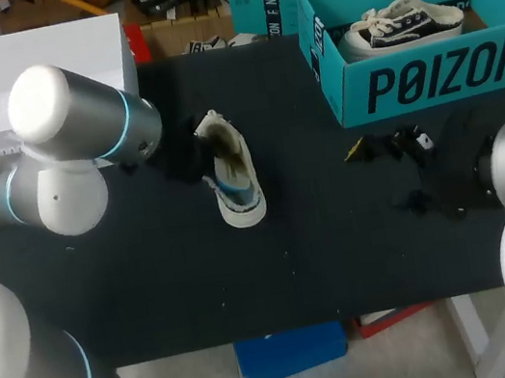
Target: Take the shoe out of the shoebox, open the shoe tongue, remove and reinsert the insole, then place the shoe into the shoebox
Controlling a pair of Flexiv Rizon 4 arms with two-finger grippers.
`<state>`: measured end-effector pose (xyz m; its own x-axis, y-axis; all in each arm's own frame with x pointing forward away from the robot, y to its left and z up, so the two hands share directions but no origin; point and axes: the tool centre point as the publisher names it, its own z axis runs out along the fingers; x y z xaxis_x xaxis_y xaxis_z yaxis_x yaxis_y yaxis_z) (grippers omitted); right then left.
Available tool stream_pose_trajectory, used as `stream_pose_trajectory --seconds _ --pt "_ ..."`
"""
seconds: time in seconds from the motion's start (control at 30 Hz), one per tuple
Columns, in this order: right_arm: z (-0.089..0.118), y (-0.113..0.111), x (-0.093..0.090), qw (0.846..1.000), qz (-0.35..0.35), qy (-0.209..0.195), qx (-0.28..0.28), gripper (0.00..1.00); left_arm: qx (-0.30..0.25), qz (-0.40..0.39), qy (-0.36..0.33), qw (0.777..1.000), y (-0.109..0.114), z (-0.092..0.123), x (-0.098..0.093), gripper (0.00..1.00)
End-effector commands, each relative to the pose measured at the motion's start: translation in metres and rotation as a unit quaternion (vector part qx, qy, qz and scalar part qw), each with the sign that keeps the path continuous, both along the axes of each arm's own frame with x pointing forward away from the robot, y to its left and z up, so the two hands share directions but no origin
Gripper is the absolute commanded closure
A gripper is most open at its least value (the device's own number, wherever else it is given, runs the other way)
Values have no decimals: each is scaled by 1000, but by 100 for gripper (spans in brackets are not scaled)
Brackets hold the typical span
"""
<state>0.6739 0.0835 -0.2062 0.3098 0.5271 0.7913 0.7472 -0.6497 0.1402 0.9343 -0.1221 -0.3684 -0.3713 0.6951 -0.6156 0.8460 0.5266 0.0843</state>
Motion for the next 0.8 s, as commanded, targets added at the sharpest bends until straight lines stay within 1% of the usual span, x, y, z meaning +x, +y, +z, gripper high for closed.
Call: stream_pose_trajectory --seconds 0.03,0.17,0.3,0.33,0.37,0.4,0.43,0.63,0.7,0.8 --pt "-2 -8 -5 1000 11 9 15 0 14 9 -6 1000 -4 -2 4 100" --pt "-2 -8 -5 1000 11 9 15 0 26 15 -1 1000 -3 -6 4 100" --pt "-2 -8 -5 1000 11 9 15 0 15 6 14 1000 -6 -7 -1 100" --pt "-2 -8 -5 1000 11 9 15 0 9 5 23 1000 -7 -6 -3 86" --pt "-2 -8 -5 1000 11 9 15 0 2 1 30 1000 -8 -6 -5 67" --pt "-2 -8 -5 1000 11 9 15 0 -6 -1 34 999 -9 -4 -7 62" --pt "-2 -8 -5 1000 11 9 15 0 -14 -4 38 999 -11 -3 -9 60" --pt "-2 -8 -5 1000 11 9 15 0 -63 -25 81 994 -19 6 -26 63" --pt "-2 -8 -5 1000 11 9 15 0 -72 -37 87 993 -21 8 -32 63" --pt "-2 -8 -5 1000 11 9 15 0 -87 -44 107 989 -22 9 -41 68"
